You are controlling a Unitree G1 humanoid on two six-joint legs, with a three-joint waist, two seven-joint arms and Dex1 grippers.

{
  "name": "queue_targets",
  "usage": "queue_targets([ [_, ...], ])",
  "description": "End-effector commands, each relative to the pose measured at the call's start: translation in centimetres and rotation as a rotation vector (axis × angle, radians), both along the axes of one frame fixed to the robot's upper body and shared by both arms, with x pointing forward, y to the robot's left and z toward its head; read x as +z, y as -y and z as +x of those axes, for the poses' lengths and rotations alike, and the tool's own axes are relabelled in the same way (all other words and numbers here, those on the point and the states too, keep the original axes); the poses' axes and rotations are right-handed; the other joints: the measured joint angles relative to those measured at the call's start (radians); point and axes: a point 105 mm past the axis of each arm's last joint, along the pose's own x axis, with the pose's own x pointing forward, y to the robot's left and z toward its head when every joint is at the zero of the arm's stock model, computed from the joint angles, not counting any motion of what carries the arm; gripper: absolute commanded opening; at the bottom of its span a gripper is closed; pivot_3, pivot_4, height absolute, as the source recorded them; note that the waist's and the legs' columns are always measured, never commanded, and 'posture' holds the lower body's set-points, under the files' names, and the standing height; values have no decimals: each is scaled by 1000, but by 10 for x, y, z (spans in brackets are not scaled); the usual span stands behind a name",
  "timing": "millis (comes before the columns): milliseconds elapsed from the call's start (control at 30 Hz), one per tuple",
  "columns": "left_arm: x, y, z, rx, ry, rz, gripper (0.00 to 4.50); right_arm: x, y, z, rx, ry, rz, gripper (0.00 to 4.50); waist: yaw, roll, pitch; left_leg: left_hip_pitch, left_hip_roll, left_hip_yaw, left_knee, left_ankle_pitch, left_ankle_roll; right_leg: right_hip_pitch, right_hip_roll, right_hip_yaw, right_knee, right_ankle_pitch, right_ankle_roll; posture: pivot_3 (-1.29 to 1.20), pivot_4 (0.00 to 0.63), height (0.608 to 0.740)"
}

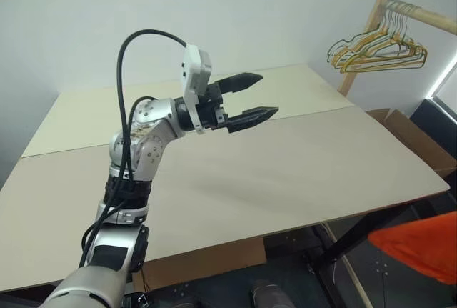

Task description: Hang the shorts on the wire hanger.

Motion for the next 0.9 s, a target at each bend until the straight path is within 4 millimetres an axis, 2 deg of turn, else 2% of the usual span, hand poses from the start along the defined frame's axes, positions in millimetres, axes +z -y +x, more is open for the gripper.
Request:
queue_targets([
  [33, 10, -7, -3, 7, 81, -14, 4500, 17, -63, 45, 377, -81, -347, 4469, -1, -2, 1, 1, 0, 0, 0, 0, 0, 1, 0, 0, 0, 0, 0, -98, 0, 740],
  [133, 0, -17, -5, 12, 110, 32, 4500, -15, -107, 81, 773, -190, -398, 4469, -2, -9, 4, 4, 2, 0, 0, 0, 0, 3, 2, 0, 0, 0, 0, -56, 0, 740],
  [233, -17, -30, -3, 50, 93, 113, 4500, -62, -138, 103, 1107, -344, -308, 4469, 11, -11, 5, 3, 2, -1, 0, 0, 0, 4, 2, -1, 0, 2, 2, -22, 0, 740],
  [300, -28, -41, 0, 94, 79, 165, 4500, -88, -155, 109, 1275, -427, -256, 4469, 29, -12, 6, 1, 2, -3, 0, 0, 0, 2, 2, -3, 0, 4, 5, 22, 0, 740],
  [433, -41, -62, 0, 167, 79, 253, 4500, -109, -176, 109, 1539, -521, -271, 4469, 77, -13, 7, -3, 2, -4, 0, -1, 1, -1, 1, -6, 0, 3, 4, 80, 0, 740],
  [600, -51, -77, -4, 235, 73, 312, 4500, -130, -182, 120, 1675, -715, -310, 4469, 143, -20, 11, -4, 2, -4, 0, -1, 1, -3, 1, -10, 1, 3, 3, 149, 0, 740],
  [800, -53, -87, -5, 277, 79, 347, 4500, -144, -176, 128, 1694, -797, -321, 4469, 219, -22, 13, -6, 2, -5, 0, -1, 1, -6, 1, -12, 2, 4, -1, 206, 0, 740],
  [900, -60, -91, -9, 279, 60, 364, 4500, -146, -175, 126, 1691, -818, -328, 4469, 236, -22, 13, -11, 2, -4, 1, -1, 1, -10, 1, -12, 2, 6, -5, 204, 0, 740],
])
